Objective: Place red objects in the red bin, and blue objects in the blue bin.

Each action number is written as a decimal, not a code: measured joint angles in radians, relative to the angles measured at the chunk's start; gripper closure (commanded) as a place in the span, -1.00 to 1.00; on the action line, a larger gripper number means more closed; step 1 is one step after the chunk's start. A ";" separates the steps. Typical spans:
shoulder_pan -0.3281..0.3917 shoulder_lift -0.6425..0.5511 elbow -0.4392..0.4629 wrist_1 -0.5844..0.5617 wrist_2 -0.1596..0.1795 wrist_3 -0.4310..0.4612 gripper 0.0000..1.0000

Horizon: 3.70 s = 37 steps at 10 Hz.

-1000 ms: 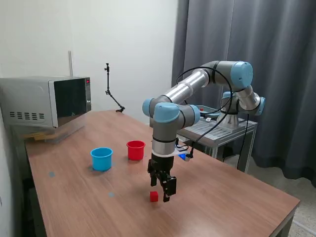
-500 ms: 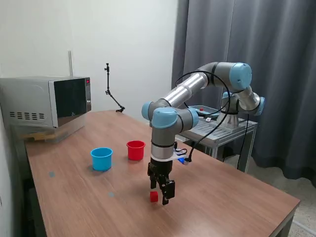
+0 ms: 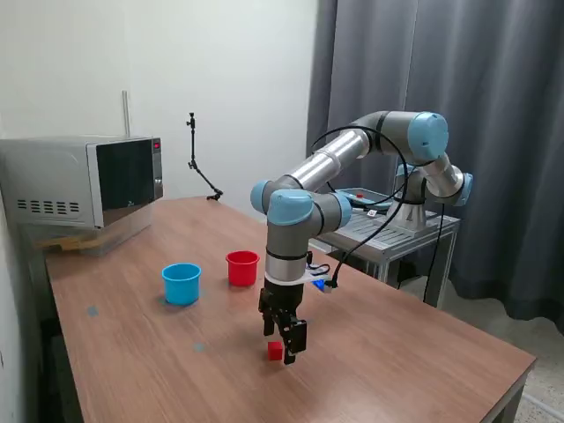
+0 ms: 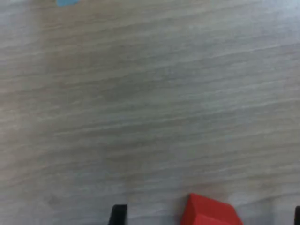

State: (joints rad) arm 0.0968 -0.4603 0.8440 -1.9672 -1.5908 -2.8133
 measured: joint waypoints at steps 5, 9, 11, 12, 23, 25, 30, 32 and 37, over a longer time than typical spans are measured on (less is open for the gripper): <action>-0.005 0.000 0.002 0.000 0.003 -0.001 1.00; -0.006 0.000 0.003 0.001 0.006 -0.003 1.00; -0.005 0.000 0.003 0.001 0.005 -0.006 1.00; -0.007 -0.006 0.003 0.001 0.004 -0.008 1.00; -0.188 -0.445 0.438 -0.013 -0.133 0.063 1.00; -0.230 -0.512 0.516 -0.014 -0.154 0.075 1.00; -0.330 -0.529 0.572 -0.016 -0.159 0.077 1.00; -0.344 -0.516 0.567 -0.019 -0.157 0.076 1.00; -0.340 -0.486 0.554 -0.019 -0.145 0.076 -1.00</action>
State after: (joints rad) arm -0.2436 -0.9458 1.3977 -1.9862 -1.7353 -2.7373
